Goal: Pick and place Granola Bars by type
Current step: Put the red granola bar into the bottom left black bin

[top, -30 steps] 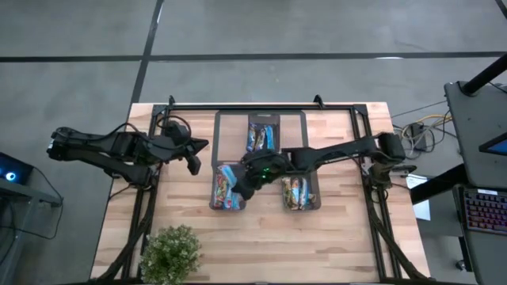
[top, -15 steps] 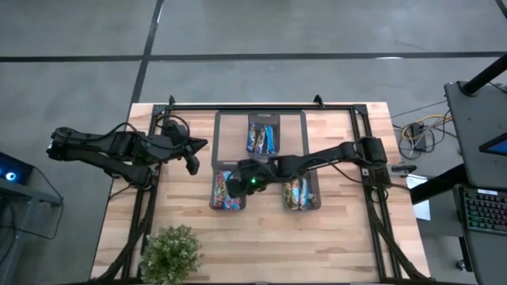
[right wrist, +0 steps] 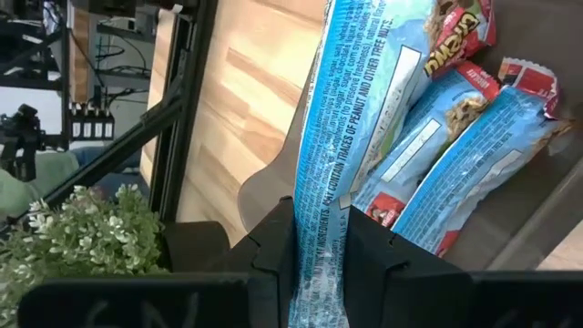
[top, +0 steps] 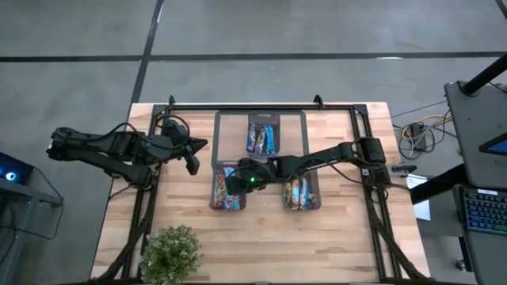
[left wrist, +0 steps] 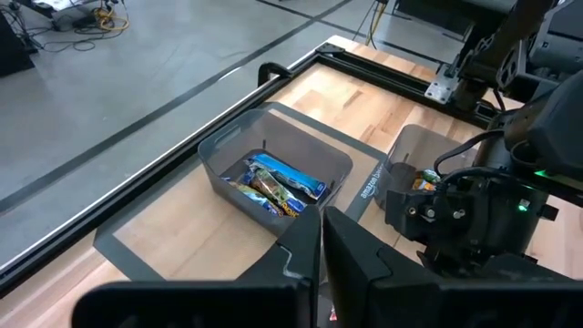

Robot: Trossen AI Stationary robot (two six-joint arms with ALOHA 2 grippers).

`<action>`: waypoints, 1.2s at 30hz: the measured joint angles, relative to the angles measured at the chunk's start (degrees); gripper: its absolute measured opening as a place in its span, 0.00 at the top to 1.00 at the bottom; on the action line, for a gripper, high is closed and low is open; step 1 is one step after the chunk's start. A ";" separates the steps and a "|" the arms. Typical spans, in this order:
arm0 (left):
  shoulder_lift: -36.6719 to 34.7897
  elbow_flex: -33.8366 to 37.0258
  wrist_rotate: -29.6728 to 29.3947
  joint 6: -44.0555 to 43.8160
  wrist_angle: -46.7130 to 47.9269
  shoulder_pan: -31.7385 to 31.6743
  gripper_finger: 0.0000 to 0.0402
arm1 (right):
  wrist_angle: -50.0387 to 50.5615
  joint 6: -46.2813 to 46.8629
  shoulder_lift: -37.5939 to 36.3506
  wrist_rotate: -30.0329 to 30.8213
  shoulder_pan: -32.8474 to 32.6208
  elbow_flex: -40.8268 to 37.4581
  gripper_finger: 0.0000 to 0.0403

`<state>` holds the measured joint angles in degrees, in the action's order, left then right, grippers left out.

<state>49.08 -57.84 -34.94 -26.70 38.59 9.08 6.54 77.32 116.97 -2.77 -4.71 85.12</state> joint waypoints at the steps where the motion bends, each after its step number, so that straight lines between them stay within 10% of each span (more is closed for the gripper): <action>1: 0.00 -0.01 0.00 -0.01 -0.01 -0.01 1.00 | 0.06 0.00 0.00 0.00 0.00 0.00 0.85; 15: 0.00 -0.01 0.00 -0.02 0.00 0.00 1.00 | 0.78 0.37 0.00 0.79 0.00 -0.40 0.85; 36: 0.02 -0.01 0.00 -0.06 0.00 0.00 1.00 | 0.97 2.08 -0.11 1.03 0.00 -1.03 0.51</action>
<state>49.10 -57.84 -34.94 -26.76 38.59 9.08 7.51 79.40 116.86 -1.74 -4.71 84.09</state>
